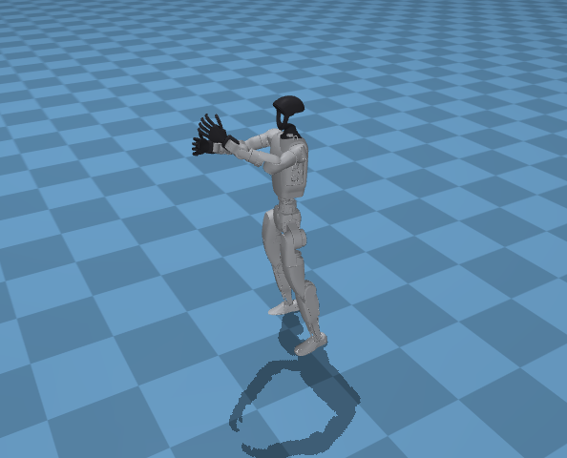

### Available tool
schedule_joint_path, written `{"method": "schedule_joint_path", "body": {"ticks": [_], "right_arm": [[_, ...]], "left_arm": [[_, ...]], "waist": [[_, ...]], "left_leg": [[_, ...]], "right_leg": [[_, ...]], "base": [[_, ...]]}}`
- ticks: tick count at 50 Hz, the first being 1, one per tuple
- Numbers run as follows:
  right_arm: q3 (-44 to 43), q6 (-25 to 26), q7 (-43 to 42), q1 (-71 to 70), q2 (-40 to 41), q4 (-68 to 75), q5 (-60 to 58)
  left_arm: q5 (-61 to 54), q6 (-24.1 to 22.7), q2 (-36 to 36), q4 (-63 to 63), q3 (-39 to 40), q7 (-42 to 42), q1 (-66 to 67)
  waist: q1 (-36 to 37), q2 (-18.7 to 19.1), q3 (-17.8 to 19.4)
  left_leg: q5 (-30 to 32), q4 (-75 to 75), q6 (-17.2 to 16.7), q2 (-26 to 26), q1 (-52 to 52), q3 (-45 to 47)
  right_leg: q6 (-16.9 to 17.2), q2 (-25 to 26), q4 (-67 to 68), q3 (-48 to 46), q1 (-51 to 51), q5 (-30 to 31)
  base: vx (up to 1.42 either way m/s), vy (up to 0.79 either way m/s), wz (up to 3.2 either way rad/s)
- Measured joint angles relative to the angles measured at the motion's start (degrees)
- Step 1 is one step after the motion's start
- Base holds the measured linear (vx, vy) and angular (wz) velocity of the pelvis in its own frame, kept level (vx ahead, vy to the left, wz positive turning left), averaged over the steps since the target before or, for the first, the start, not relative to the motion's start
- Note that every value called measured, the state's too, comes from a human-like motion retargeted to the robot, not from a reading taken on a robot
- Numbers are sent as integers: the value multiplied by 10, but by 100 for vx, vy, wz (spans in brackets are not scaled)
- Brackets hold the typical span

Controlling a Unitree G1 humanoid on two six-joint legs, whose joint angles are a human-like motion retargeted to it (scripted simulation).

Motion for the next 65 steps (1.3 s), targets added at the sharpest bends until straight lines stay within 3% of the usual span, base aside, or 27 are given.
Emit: {"method": "schedule_joint_path", "body": {"ticks": [10, 19, 29, 35, 40, 48, 51, 55, 65], "right_arm": [[-71, 32, -118, 102, -57, 115, -199], [-192, 63, -175, 303, -97, 245, -384], [-402, 74, -179, 565, -34, 429, -352], [-475, 67, -134, 688, 35, 462, -317], [-496, 52, -133, 747, 85, 445, -304], [-474, 57, -149, 734, 125, 428, -306], [-459, 53, -177, 714, 124, 411, -343], [-401, 59, -172, 678, 124, 378, -403], [-299, 49, -144, 608, 109, 287, -545]], "left_arm": [[99, 23, 19, 77, 179, 35, 246], [224, 39, -65, 196, 366, 75, 517], [225, 55, -208, 472, 538, 129, 714], [193, 57, -281, 525, 603, 130, 827], [184, 49, -338, 505, 593, 136, 890], [203, 50, -378, 453, 526, 145, 886], [225, 45, -382, 429, 509, 147, 867], [272, 39, -374, 392, 477, 151, 830], [333, 33, -344, 285, 413, 118, 782]], "waist": [[-5, -4, 13], [9, -14, 37], [30, -29, 68], [38, -34, 82], [35, -29, 109], [44, -36, 88], [37, -29, 102], [43, -34, 80], [42, -41, 66]], "left_leg": [[-1, -2, 0, -2, 8, 2], [-4, -3, 0, -3, 21, 3], [-5, -6, 7, -9, 20, -1], [-3, -7, 12, -11, 14, -4], [-7, -3, 12, -10, 26, -14], [2, -6, 18, -16, 0, -18], [-3, -2, 14, -14, 12, -27], [5, -5, 17, -16, -6, -25], [8, -4, 19, -15, -22, -33]], "right_leg": [[0, -2, 1, 1, 7, -2], [0, -5, 2, 2, 18, -8], [0, -11, 4, -1, 17, -14], [0, -14, 3, -4, 13, -14], [0, -14, -1, -13, 34, -15], [0, -18, 1, -13, 7, -13], [0, -17, -1, -22, 28, -14], [0, -19, -2, -18, 6, -11], [0, -17, -11, -21, -2, -1]], "base": [[0, 0, 0], [0, 0, 0], [0, 0, 0], [0, 0, 0], [0, 1, 12], [0, 0, 0], [-2, 1, 17], [0, 0, 0], [0, 0, 0]]}}
